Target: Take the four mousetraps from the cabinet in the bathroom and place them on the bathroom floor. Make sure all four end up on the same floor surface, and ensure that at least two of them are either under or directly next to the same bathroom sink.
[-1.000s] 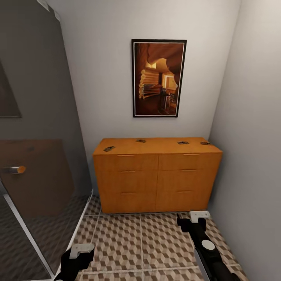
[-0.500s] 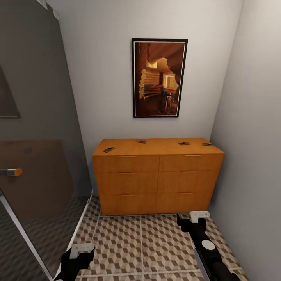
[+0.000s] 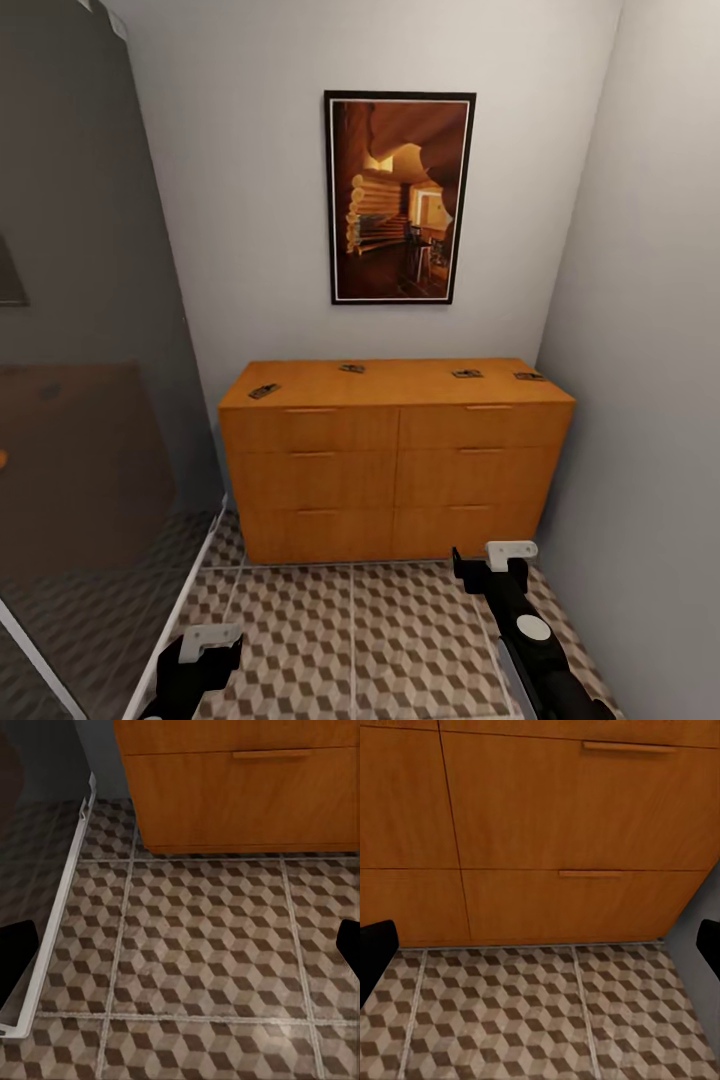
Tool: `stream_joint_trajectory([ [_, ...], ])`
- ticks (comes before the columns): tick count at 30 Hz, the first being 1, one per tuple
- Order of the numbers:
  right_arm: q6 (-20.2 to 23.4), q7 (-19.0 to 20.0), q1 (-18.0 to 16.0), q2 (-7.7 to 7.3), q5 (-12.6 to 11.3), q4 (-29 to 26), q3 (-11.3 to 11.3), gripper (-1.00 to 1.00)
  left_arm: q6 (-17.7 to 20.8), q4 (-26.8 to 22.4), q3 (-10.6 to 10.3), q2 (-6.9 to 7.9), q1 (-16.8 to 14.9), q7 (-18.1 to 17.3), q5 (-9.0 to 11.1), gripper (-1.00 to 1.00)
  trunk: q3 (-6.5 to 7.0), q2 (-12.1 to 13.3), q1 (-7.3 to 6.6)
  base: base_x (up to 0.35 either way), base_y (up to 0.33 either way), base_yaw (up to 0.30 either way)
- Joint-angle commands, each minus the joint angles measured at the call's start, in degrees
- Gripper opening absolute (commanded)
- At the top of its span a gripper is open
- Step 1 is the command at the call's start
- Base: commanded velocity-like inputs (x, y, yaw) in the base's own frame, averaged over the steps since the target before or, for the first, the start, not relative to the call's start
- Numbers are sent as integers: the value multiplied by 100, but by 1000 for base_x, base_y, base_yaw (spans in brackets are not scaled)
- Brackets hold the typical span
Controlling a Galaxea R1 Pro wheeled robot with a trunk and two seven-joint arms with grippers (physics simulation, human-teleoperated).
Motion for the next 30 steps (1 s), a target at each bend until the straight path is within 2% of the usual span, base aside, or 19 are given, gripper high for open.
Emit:
stream_joint_trajectory([
  [1, 42, -28, -4, -1, 38, -8, 10, 100, 32, -10, -8, 2, -2, 20, -2, 100, -6, -4, 1, 59, -36, 0],
  [22, 42, -21, -5, -1, 30, -4, 10, 100, 24, -10, -15, 2, -3, 12, -1, 100, -3, -4, 1, 9, -6, 0],
  [30, 34, 0, -5, -12, 29, 208, 2, 100, 24, 26, -15, 2, 1, 12, -1, 100, 2, -4, 1, 0, 0, 0],
])
